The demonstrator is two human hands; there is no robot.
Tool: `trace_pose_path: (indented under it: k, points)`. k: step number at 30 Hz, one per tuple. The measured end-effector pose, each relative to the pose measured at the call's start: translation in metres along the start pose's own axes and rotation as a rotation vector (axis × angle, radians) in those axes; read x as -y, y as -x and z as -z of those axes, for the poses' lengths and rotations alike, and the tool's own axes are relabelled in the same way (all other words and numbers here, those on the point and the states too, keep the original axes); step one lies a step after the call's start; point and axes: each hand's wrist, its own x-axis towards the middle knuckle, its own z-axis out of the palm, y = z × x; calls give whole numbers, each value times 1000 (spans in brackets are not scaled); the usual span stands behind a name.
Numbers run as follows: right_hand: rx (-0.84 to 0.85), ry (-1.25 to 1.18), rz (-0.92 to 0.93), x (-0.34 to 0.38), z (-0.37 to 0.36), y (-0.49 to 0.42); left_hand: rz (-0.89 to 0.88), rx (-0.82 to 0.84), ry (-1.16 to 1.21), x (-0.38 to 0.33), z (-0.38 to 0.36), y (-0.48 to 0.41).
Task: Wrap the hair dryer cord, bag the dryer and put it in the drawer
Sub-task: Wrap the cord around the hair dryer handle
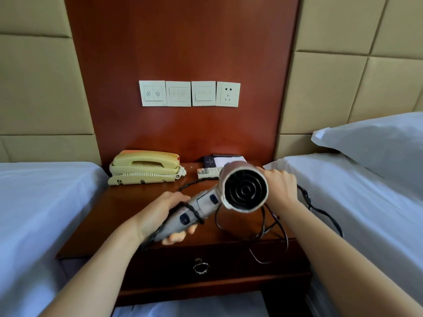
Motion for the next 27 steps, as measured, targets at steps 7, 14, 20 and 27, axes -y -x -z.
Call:
trace_pose_path:
  k: [7,14,20,27]
  points:
    - [-70,68,90,11,-13,1,-28,94,579,12,17,-11]
    - [-111,145,289,23,-11,8,-91,-65,808,14,27,-15]
    - [-97,96,468,28,-3,15,-53,-397,753,19,34,-20]
    - [-237,9,542,29,20,12,-48,-589,643,15,24,-20]
